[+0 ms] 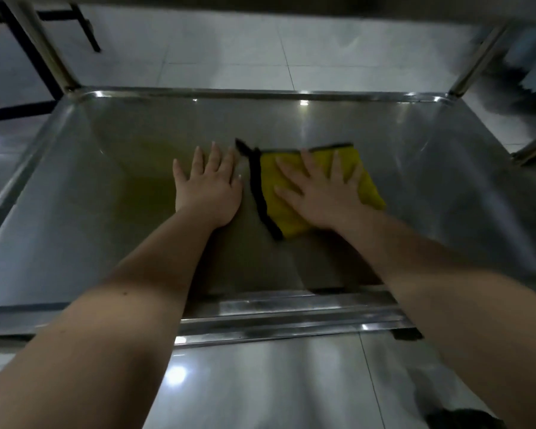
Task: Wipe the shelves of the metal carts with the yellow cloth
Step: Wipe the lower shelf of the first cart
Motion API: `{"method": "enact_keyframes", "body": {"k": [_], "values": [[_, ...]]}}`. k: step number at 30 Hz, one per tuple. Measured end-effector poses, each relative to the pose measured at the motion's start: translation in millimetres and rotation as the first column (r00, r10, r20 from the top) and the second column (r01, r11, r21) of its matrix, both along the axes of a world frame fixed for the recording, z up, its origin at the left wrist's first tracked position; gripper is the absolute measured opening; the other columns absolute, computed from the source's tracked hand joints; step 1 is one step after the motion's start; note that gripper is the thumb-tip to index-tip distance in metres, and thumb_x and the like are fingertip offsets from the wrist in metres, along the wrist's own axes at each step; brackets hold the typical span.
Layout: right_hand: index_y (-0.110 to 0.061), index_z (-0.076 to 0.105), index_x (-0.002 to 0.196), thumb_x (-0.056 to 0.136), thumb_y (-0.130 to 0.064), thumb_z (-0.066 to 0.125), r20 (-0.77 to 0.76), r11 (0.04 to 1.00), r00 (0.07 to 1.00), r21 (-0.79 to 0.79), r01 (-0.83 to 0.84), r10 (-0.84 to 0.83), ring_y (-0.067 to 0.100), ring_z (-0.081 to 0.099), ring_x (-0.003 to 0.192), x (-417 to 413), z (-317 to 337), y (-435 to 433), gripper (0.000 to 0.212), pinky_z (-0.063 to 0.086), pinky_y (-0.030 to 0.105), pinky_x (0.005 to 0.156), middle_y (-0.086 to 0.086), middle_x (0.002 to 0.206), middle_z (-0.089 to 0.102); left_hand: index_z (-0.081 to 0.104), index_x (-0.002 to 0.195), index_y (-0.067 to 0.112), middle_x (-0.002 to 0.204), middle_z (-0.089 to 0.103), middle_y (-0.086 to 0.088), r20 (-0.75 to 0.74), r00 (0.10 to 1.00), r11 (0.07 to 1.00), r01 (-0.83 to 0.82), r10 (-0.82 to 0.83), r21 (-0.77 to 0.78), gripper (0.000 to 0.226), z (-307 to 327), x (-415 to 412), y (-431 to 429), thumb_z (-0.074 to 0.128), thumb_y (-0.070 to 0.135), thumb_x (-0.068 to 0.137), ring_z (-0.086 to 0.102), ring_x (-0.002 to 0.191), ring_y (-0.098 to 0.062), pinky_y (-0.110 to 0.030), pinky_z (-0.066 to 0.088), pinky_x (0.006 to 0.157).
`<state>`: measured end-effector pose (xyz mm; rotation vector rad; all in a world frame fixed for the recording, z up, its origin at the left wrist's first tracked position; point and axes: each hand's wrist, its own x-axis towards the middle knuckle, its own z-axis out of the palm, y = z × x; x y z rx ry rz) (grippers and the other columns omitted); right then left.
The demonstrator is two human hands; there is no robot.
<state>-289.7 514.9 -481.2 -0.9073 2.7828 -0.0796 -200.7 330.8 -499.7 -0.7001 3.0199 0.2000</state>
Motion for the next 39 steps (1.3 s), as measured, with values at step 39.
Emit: {"method": "enact_keyframes", "body": {"k": [39], "values": [[-0.064,-0.011,0.142,0.078,-0.086,0.003,-0.036,0.997,0.997,0.043,-0.071,0.073,0.040,-0.014,0.148,67.8,-2.0,66.3,0.069,-0.010,0.064,0.114,-0.020,0.161,-0.015,-0.002,0.158,0.027,0.165,-0.011,0.005,0.035,0.999,0.999,-0.017,0.015,0.047,0.057,11.3,6.3,8.1,0.013,0.042,0.105,-0.011,0.151,-0.023,-0.057,-0.006,0.119]]}}
